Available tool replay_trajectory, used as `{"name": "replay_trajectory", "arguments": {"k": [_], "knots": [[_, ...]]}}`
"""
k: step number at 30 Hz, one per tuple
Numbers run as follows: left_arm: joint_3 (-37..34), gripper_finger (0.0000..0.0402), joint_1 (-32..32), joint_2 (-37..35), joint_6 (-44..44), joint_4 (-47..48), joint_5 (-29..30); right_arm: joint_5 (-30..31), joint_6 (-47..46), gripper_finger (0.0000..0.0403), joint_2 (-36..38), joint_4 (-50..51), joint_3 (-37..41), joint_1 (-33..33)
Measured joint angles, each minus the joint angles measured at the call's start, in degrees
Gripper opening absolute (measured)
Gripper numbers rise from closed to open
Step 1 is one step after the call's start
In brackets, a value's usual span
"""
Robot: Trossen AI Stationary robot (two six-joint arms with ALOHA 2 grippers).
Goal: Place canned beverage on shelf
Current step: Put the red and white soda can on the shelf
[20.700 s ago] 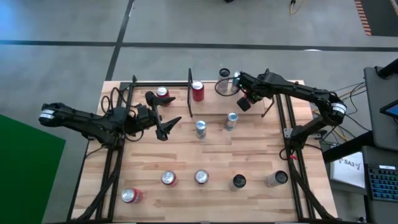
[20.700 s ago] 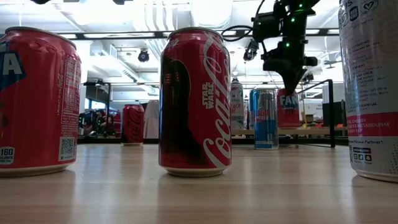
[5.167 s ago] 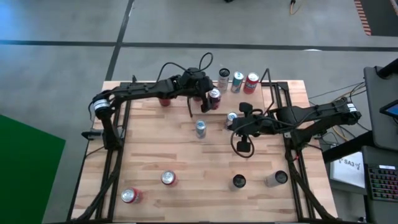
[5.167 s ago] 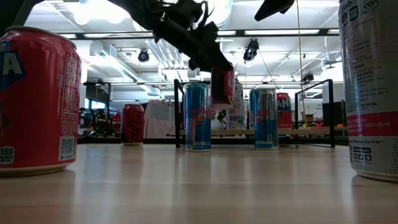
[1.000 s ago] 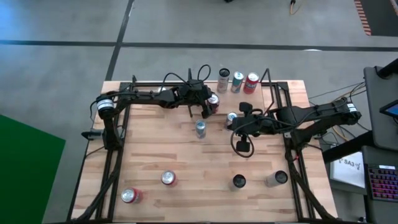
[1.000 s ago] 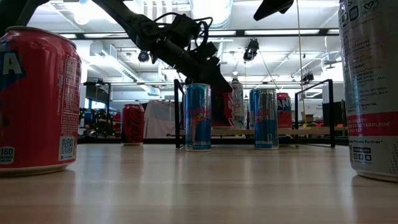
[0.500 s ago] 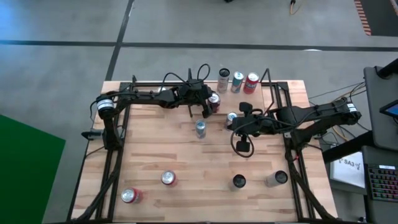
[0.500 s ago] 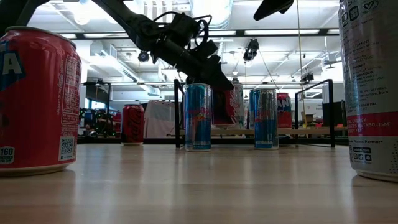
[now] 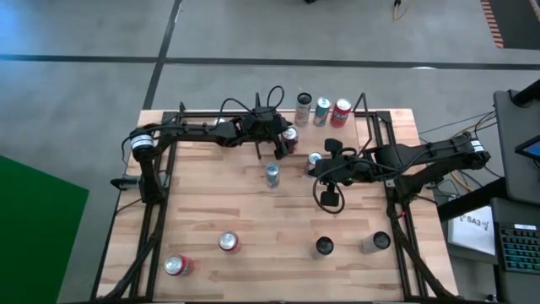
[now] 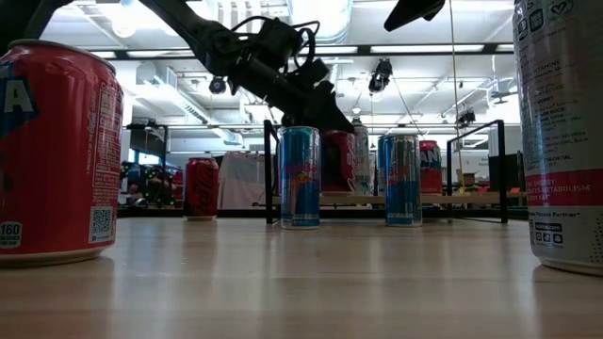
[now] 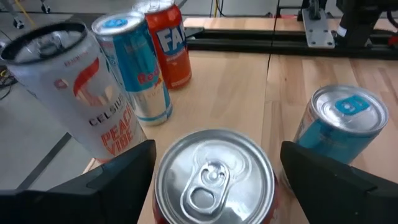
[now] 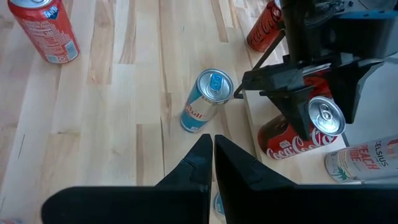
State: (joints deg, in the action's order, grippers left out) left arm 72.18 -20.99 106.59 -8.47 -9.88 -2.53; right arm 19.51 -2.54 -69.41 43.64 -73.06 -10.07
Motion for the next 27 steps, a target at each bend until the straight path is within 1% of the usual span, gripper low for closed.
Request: {"name": "replay_trajectory", "arguments": {"k": [14, 22, 27], "knots": [[0.0, 0.0333, 0.0, -0.1, 0.3, -0.3, 0.0, 0.0, 0.0, 0.0009, 0.0, 0.0, 0.0, 0.0], [0.0, 0.0333, 0.7, -3.3, 0.5, 0.0, 0.0, 0.0, 0.0, 0.0009, 0.0, 0.0, 0.0, 0.0], [0.0, 0.0332, 2.2, -6.3, 0.6, 1.0, 0.0, 0.0, 0.0, 0.0009, 0.0, -0.5, 0.0, 0.0]]}}
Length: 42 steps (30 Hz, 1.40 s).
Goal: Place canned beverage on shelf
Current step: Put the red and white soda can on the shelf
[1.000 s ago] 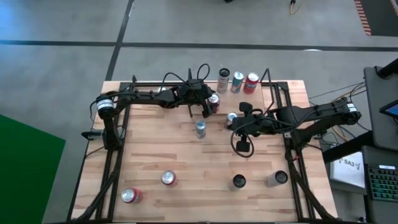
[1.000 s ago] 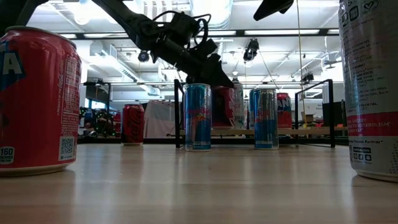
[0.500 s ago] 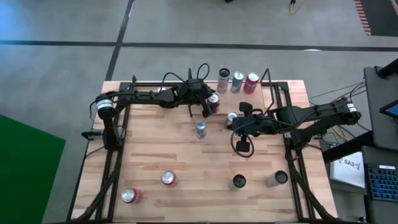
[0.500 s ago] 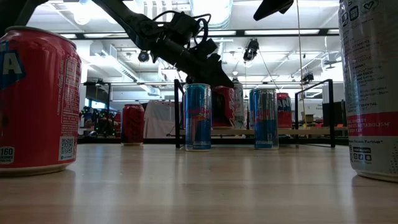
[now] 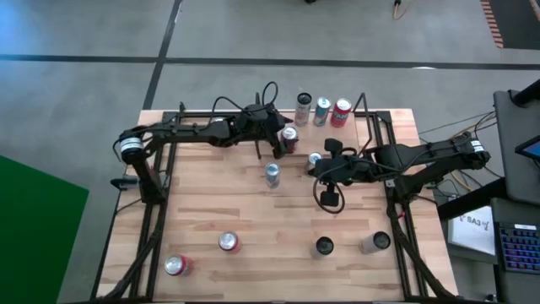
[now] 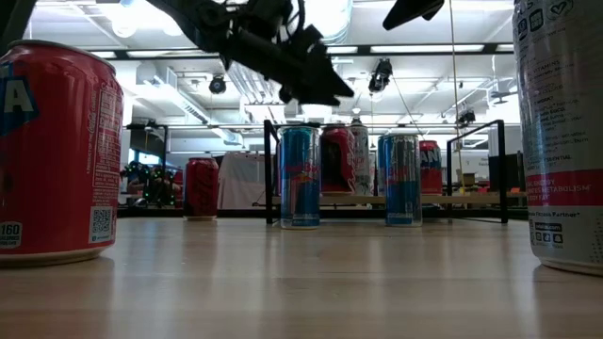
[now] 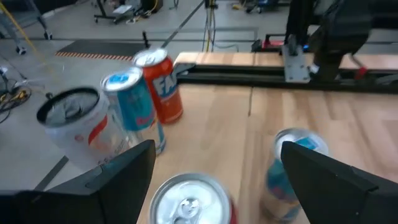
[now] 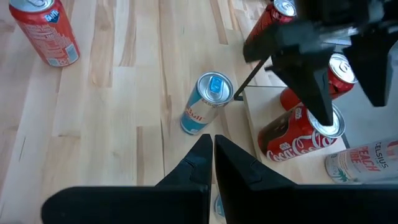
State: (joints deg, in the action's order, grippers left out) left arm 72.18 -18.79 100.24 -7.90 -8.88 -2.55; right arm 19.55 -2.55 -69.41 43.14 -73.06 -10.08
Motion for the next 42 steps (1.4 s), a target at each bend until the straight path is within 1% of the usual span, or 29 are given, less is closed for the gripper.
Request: {"name": "replay_trajectory", "arguments": {"k": [8, 12, 16, 20, 23, 25, 30, 34, 39, 42], "knots": [[0.0, 0.0302, 3.7, -4.5, -1.1, 4.0, 0.0, 0.1, 2.1, 0.0009, 0.0, -1.3, 0.1, 0.3], [-2.2, 0.0276, 5.1, -7.1, -1.5, 4.1, 0.0, 0.1, 3.8, 0.0009, 0.0, -3.2, 1.1, 1.3], [-5.9, 0.0239, 6.3, -10.8, -1.6, 3.8, 0.0, 0.0, 5.3, 0.0009, 0.0, -5.6, 2.8, 3.2], [-10.3, 0.0193, 7.1, -14.8, -1.4, 2.4, 0.0, -0.1, 6.2, 0.0009, 0.0, -7.6, 4.3, 5.5], [-13.4, 0.0157, 7.1, -17.1, 0.2, 1.8, 0.2, -0.6, 6.7, 0.0009, 0.1, -10.0, 5.7, 7.3], [-15.3, 0.0132, 7.0, -17.9, 1.6, 0.6, 1.4, -0.7, 7.0, 0.0009, 0.1, -11.6, 6.7, 8.6], [-18.5, 0.0077, 7.0, -16.9, 5.8, -4.8, 3.3, -0.7, 7.0, 0.0009, 0.1, -17.3, 9.9, 12.8], [-19.0, 0.0042, 7.0, -15.0, 6.1, -6.4, 3.5, -0.8, 5.4, 0.0009, 0.0, -22.0, 12.1, 17.0], [-18.4, 0.0007, 6.4, -12.6, 5.6, -6.5, 3.6, -0.7, -0.8, 0.0009, 0.0, -23.3, 13.7, 22.4], [-17.9, 0.0003, 5.6, -11.5, 5.3, -6.2, 3.6, -0.7, -3.8, 0.0009, 0.0, -23.7, 14.5, 25.2]]}}
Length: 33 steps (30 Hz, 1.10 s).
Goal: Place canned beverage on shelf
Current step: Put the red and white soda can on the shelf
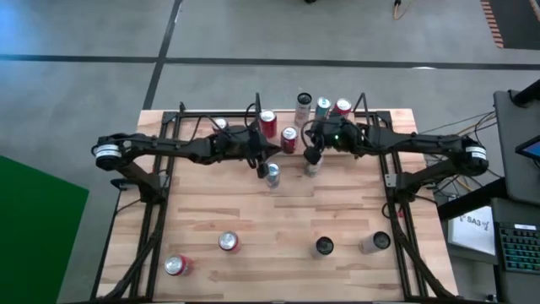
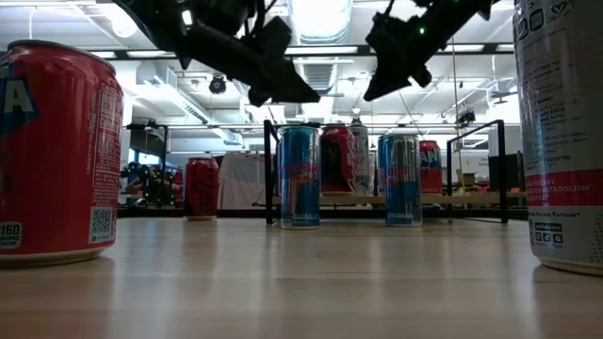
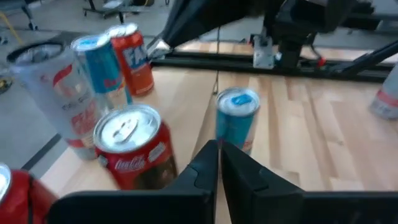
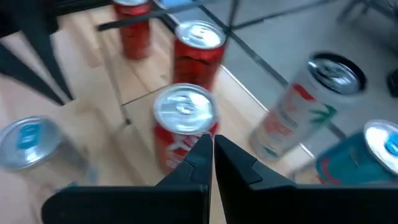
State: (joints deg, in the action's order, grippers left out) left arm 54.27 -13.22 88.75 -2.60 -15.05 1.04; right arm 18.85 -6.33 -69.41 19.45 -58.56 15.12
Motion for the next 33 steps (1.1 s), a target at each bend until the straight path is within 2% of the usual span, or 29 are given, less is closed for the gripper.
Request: {"name": "replay_trajectory", "arguments": {"k": [8, 20, 33], "knots": [[0.2, 0.0000, -2.6, 0.8, -2.2, 2.8, 0.0, -3.8, -4.9, 0.0009, -2.1, -1.1, 0.6, 4.9], [0.0, 0.0000, -1.9, 0.8, -1.1, 2.7, -0.1, -3.9, -10.3, 0.0009, -5.8, -3.1, 0.6, 5.2], [-0.1, 0.0000, -1.9, 1.9, -1.1, -0.8, -0.2, -2.5, -10.6, 0.0009, -5.8, -5.5, 0.6, 6.1]]}}
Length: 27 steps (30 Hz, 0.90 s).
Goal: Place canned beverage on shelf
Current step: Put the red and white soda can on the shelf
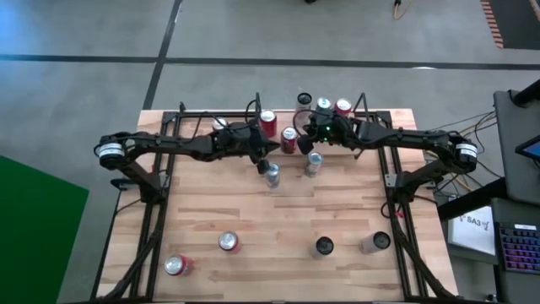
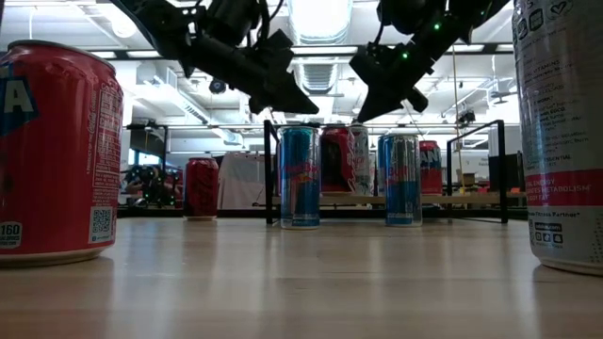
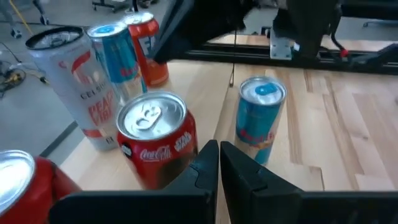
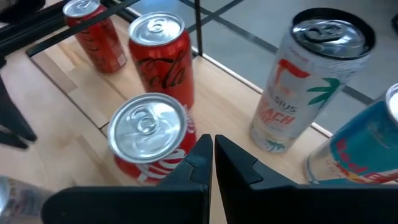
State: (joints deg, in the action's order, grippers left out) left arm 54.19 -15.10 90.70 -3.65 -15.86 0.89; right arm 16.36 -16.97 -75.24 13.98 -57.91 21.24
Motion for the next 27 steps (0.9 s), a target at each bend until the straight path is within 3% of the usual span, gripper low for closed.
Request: {"name": "replay_trajectory", "arguments": {"k": [7, 27], "knots": [[0.4, 0.0000, 0.2, 4.6, 1.3, -1.3, 0.1, 0.1, 0.2, 0.0009, 0.0, 0.0, 0.3, 0.2], [0.5, 0.0000, 0.1, 5.4, 1.3, -3.3, 0.2, -3.3, 0.2, 0.0009, 0.0, -7.3, 4.9, 0.2]]}}
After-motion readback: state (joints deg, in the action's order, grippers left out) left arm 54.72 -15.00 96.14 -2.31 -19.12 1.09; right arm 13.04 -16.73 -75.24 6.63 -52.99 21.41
